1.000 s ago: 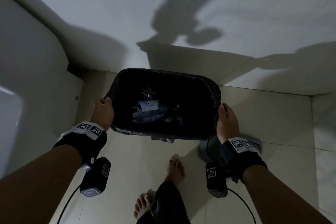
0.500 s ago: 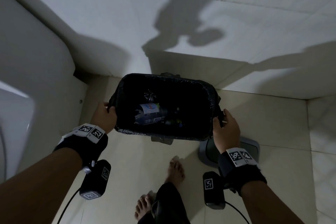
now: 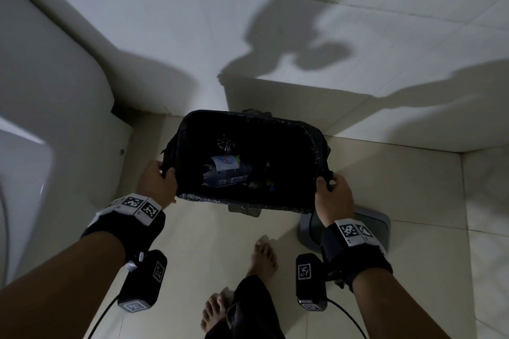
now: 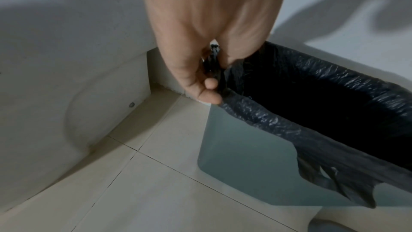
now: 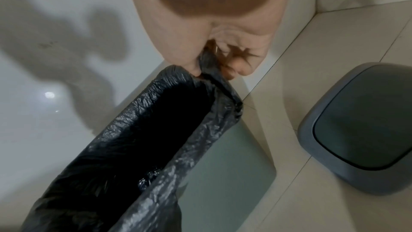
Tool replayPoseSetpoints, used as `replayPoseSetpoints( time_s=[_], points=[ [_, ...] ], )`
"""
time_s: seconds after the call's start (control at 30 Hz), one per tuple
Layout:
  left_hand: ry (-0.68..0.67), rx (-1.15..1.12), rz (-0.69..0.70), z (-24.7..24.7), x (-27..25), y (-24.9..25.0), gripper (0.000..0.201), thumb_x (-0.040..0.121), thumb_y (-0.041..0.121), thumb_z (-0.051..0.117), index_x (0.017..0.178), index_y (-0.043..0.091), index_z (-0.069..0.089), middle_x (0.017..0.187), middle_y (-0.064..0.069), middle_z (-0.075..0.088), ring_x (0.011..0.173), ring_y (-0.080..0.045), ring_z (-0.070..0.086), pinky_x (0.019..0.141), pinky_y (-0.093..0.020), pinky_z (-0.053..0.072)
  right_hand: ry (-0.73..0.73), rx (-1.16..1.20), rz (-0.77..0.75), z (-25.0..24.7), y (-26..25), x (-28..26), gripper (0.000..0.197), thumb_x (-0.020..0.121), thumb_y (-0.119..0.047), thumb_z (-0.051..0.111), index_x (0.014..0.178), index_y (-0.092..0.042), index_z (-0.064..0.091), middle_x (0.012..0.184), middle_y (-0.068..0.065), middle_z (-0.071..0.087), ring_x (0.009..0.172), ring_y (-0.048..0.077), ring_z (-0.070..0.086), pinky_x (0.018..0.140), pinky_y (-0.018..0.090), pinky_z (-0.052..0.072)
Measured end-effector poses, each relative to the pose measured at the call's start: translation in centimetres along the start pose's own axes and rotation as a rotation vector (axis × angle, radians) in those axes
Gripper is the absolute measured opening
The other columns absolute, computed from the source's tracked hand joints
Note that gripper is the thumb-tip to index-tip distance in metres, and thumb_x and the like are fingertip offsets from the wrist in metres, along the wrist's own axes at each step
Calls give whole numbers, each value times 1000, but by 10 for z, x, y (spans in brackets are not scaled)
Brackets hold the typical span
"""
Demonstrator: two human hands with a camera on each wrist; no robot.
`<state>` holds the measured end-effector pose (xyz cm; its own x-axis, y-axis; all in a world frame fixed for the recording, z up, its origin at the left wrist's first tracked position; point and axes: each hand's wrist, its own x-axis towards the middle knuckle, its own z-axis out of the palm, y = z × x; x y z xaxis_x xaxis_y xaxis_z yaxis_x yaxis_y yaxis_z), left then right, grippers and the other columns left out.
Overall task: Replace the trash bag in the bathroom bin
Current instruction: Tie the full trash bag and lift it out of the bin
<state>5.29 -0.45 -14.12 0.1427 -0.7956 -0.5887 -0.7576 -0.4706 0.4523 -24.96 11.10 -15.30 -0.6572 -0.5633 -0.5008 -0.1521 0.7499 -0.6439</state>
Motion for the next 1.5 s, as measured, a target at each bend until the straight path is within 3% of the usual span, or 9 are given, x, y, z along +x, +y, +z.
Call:
replayPoseSetpoints(
  time_s=[0.23, 0.43, 0.7, 0.87, 0.97, 1.1, 1.2, 1.37, 1.5],
  points=[
    [-48, 10, -15, -5, -6, 1, 32, 97, 16, 39, 123, -2, 47, 98, -26, 69, 60, -24, 66, 42, -17, 43, 19, 32, -18, 1, 8, -10, 21, 95, -23, 51, 108, -7, 57, 90, 13, 64, 82, 35, 62, 72, 44, 52],
    [11, -160, -37, -14, 0, 25, 25, 92, 12, 43, 115, 6, 51, 104, -14, 62, 90, -29, 61, 77, -33, 49, 95, 39, -82, -15, -21, 12, 30, 95, -24, 52, 113, -2, 61, 96, 10, 63, 89, 25, 59, 78, 32, 44],
    [76, -206, 39, -22, 15, 56, 11, 91, 16, 45, 85, 13, 53, 88, -13, 58, 84, -31, 55, 77, -39, 45, 127, -71, -223, -18, -49, 34, 26, 92, -39, 52, 100, -18, 65, 95, 4, 68, 91, 25, 62, 82, 39, 51],
    [158, -48, 183, -26, 20, 74, 26, 95, 26, 50, 97, 2, 60, 88, -11, 57, 83, -25, 52, 75, -30, 36, 178, -58, -363, -17, -62, 38, 24, 94, -37, 51, 98, -19, 66, 92, 0, 66, 89, 21, 61, 81, 36, 49],
    [218, -115, 265, -33, 16, 84, 24, 94, 25, 51, 99, 4, 59, 90, -10, 57, 83, -25, 51, 77, -31, 39, 224, 70, -413, -22, -75, 36, 23, 95, -31, 53, 105, -13, 65, 98, 2, 66, 88, 14, 58, 78, 17, 46],
    [250, -204, 358, -47, -7, 91, 32, 74, 35, 56, 84, 4, 59, 90, -15, 62, 86, -33, 59, 81, -39, 48, 135, 160, -486, -27, -89, 11, 23, 95, -28, 54, 108, -11, 63, 102, -2, 64, 89, 4, 58, 72, 0, 40],
    [180, -158, 461, -50, -33, 89, 49, 62, 43, 53, 88, 2, 61, 100, -6, 60, 92, -24, 59, 85, -34, 48, 42, 150, -611, -28, -85, -15, 15, 94, -22, 57, 104, -11, 61, 98, -6, 58, 89, -11, 56, 73, 1, 42],
    [99, -130, 547, -52, -57, 84, 35, 68, 27, 57, 92, 3, 62, 124, 5, 53, 104, -14, 58, 90, -25, 50, -12, 192, -725, -32, -76, -35, 15, 91, -35, 52, 97, -22, 57, 112, -8, 53, 106, 6, 55, 89, 15, 47],
    [33, -80, 625, -47, -67, 89, 36, 72, 34, 52, 85, 1, 62, 105, 5, 67, 85, 3, 59, 76, -5, 45, -194, 128, -713, -24, -88, -32, 6, 87, -37, 47, 89, -34, 52, 121, -7, 61, 113, 6, 56, 96, 23, 45]
  ],
)
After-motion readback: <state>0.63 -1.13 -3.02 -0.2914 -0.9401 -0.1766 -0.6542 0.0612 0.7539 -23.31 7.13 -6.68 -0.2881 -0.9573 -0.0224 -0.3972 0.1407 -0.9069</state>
